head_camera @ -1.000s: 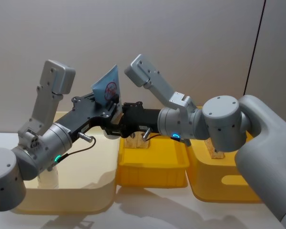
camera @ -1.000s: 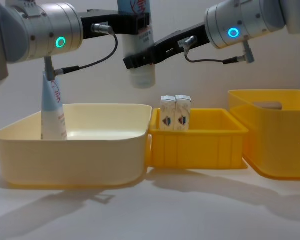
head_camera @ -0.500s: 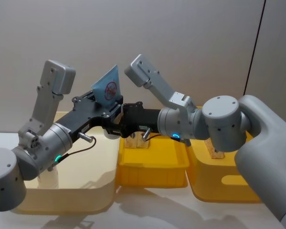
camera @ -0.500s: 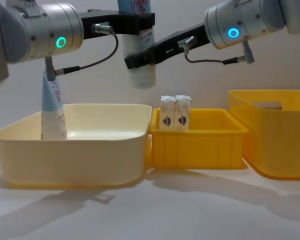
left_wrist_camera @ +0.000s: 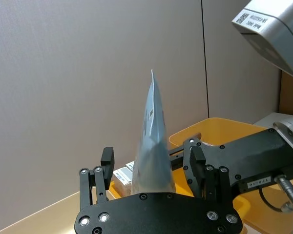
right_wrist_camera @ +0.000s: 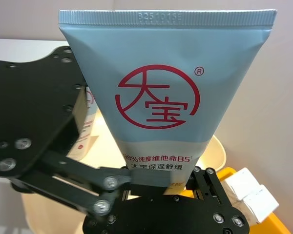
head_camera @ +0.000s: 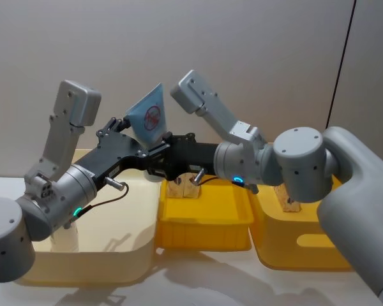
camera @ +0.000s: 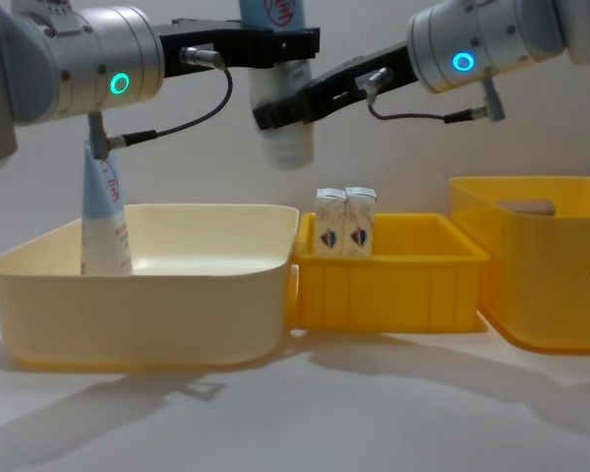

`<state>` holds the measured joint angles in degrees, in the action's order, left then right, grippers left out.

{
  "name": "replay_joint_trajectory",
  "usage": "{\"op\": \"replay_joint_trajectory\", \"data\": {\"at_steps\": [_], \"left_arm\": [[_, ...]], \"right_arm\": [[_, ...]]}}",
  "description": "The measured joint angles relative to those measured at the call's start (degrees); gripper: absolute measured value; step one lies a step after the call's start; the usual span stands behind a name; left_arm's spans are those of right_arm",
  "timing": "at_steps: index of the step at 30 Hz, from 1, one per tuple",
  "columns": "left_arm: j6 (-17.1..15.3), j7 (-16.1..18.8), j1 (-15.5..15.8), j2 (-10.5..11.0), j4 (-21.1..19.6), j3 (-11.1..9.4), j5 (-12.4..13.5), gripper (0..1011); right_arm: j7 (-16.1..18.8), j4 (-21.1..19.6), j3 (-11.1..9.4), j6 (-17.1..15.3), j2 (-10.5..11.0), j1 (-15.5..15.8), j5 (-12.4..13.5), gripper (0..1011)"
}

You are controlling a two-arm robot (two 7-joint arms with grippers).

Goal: Bimanual collaborative sorting of washing and personal care products

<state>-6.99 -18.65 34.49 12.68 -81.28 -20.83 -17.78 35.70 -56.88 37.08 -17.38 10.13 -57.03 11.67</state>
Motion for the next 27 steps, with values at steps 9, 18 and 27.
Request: {"op": "replay_joint_trajectory", "data": {"at_steps": [9, 18, 27], "left_arm": [[0.0, 0.0, 0.0, 0.0, 0.0, 0.0, 0.0, 1002], [0.0, 0.0, 0.0, 0.0, 0.0, 0.0, 0.0, 1001], [0.0, 0.0, 0.0, 0.0, 0.0, 0.0, 0.0, 1002]], "right_arm": [[-4.1, -2.3, -1.9, -1.6, 1.4, 1.2, -0.7, 523], [-8.5, -5.2, -4.4, -4.2, 3.7, 2.6, -1.7, 523], [-12.5, -7.2, -7.2, -7.0, 5.9, 4.0, -2.4, 523]]}}
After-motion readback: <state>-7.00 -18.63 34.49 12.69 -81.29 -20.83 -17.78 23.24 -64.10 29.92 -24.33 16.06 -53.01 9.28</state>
